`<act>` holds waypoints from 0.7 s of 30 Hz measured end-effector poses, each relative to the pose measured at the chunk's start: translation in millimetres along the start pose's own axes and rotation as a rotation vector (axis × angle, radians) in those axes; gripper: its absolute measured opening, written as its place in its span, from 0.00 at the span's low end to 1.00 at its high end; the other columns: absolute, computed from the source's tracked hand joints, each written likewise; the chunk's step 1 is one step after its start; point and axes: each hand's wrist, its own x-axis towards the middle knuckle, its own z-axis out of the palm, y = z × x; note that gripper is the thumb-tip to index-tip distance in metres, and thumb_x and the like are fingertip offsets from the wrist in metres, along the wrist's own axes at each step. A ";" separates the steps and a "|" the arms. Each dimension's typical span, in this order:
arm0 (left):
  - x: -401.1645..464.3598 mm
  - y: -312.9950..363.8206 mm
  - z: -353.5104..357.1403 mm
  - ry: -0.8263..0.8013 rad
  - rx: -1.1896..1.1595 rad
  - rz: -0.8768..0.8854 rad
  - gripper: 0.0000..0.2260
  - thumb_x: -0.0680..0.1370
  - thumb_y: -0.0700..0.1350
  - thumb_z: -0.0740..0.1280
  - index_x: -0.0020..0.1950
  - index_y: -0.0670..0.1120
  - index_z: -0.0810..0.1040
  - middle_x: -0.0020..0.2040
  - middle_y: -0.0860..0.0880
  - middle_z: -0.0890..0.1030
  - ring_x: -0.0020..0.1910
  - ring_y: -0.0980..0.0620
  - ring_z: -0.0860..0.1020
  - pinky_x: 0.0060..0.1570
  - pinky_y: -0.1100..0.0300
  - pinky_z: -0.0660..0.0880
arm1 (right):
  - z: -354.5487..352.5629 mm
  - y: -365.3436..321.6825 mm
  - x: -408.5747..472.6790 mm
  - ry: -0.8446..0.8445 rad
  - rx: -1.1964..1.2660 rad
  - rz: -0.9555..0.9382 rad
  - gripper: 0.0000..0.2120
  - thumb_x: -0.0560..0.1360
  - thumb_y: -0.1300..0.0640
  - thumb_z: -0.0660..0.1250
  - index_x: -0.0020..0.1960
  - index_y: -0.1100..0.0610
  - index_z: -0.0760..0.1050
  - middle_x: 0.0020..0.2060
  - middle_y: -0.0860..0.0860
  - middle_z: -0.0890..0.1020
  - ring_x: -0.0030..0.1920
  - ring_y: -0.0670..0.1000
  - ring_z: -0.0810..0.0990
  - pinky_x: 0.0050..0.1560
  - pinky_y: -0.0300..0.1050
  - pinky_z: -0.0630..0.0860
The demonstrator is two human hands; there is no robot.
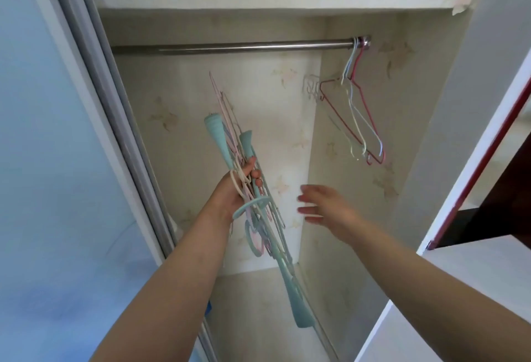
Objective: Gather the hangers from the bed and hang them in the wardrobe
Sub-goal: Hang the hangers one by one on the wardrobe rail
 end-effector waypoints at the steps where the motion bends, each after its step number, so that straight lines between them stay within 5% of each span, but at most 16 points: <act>1: 1.0 -1.9 -1.1 0.005 0.026 -0.013 0.06 0.77 0.48 0.64 0.41 0.50 0.70 0.26 0.53 0.73 0.24 0.56 0.74 0.27 0.65 0.73 | 10.4 4.3 -11.1 -0.108 -0.114 -0.050 0.13 0.79 0.51 0.63 0.62 0.54 0.74 0.56 0.53 0.80 0.50 0.51 0.81 0.52 0.46 0.76; 5: 5.5 -13.0 -7.7 0.016 -0.038 -0.038 0.10 0.78 0.47 0.63 0.37 0.49 0.76 0.27 0.53 0.74 0.25 0.57 0.75 0.27 0.65 0.74 | 37.0 18.9 -32.0 -0.300 -0.611 -0.172 0.20 0.76 0.44 0.65 0.64 0.52 0.74 0.58 0.47 0.79 0.53 0.47 0.79 0.58 0.42 0.74; 8: 1.3 -21.6 -6.9 -0.014 -0.075 -0.004 0.15 0.75 0.47 0.61 0.32 0.50 0.83 0.27 0.52 0.76 0.25 0.55 0.77 0.26 0.64 0.76 | 42.8 27.5 -39.2 -0.235 -0.648 -0.177 0.16 0.74 0.44 0.68 0.58 0.51 0.76 0.51 0.42 0.77 0.40 0.45 0.79 0.43 0.36 0.76; 11: -2.1 -29.7 -10.9 0.004 -0.038 -0.024 0.17 0.81 0.45 0.59 0.39 0.48 0.84 0.33 0.49 0.83 0.31 0.53 0.82 0.31 0.61 0.79 | 45.1 37.2 -43.8 -0.132 -0.840 -0.330 0.08 0.79 0.48 0.61 0.50 0.52 0.75 0.44 0.45 0.77 0.36 0.47 0.77 0.37 0.39 0.74; 13: -6.0 -30.8 -13.1 -0.011 -0.018 -0.049 0.11 0.83 0.43 0.57 0.49 0.46 0.78 0.39 0.46 0.85 0.37 0.51 0.84 0.38 0.59 0.80 | 45.5 47.0 -43.6 -0.024 -0.771 -0.361 0.09 0.81 0.49 0.56 0.46 0.51 0.70 0.39 0.48 0.79 0.34 0.48 0.76 0.38 0.44 0.74; 16: -9.9 -32.2 -18.3 0.015 -0.018 -0.109 0.08 0.82 0.41 0.57 0.45 0.49 0.73 0.42 0.45 0.86 0.33 0.53 0.83 0.33 0.64 0.78 | 38.4 54.7 -35.8 0.120 -0.369 -0.332 0.09 0.81 0.52 0.56 0.42 0.50 0.67 0.31 0.49 0.75 0.28 0.48 0.73 0.32 0.46 0.74; 21: -13.0 -44.1 -28.4 0.142 -0.022 -0.136 0.10 0.81 0.41 0.60 0.41 0.51 0.70 0.28 0.52 0.77 0.20 0.58 0.71 0.22 0.68 0.68 | 7.4 32.7 -22.2 0.298 -0.288 -0.334 0.14 0.83 0.49 0.51 0.46 0.51 0.73 0.30 0.48 0.72 0.29 0.48 0.70 0.35 0.42 0.67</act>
